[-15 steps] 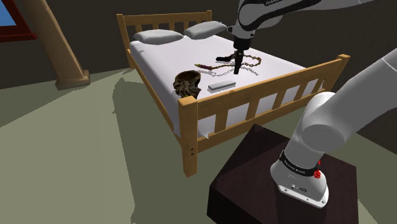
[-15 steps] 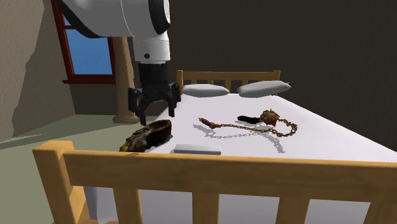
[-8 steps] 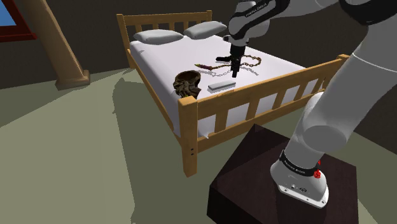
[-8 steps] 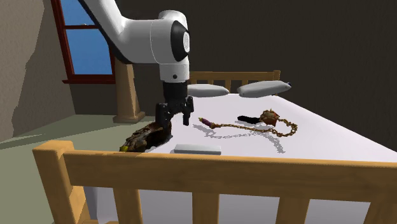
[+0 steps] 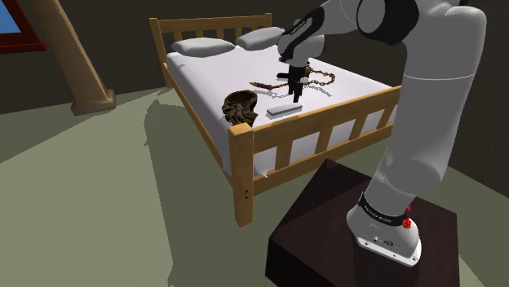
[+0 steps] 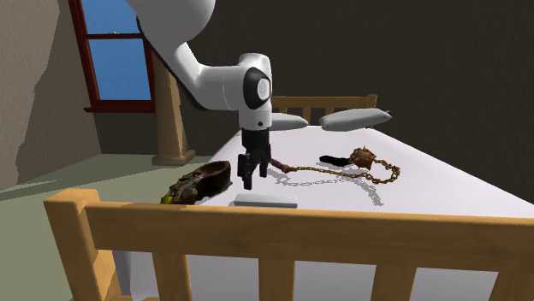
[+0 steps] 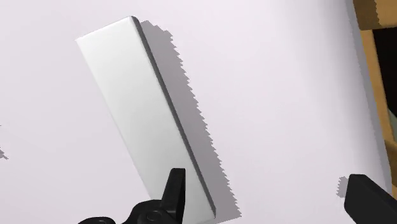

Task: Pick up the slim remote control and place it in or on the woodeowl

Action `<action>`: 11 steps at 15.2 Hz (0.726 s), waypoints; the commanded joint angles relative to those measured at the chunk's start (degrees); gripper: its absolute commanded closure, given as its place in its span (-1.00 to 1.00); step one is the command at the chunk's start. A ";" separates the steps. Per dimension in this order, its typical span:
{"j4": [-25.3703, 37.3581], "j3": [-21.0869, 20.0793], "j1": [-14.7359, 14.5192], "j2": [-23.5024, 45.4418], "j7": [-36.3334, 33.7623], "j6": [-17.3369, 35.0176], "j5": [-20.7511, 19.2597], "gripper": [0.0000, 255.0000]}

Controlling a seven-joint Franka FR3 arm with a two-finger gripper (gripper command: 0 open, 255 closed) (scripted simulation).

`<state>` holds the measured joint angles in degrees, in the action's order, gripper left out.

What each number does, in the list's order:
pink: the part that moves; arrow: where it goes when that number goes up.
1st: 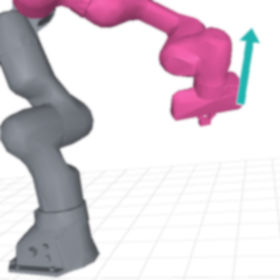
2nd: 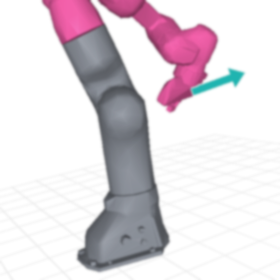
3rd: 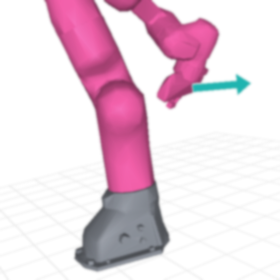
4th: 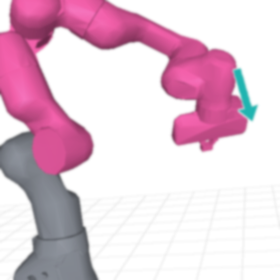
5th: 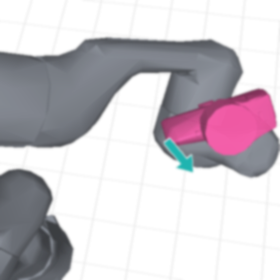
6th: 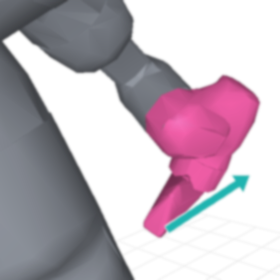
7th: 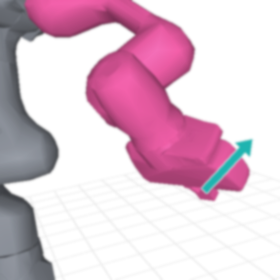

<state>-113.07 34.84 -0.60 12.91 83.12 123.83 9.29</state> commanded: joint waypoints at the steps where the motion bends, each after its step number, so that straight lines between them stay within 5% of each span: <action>1: 4.65 -1.09 2.20 5.77 5.38 -0.36 3.46 -1.00; 7: 20.43 -5.86 9.47 20.90 15.82 -3.32 8.87 -1.00; 11: 19.56 -6.50 9.82 22.38 16.31 -1.07 9.69 -1.00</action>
<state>-93.24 28.48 9.09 34.97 99.13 122.19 18.78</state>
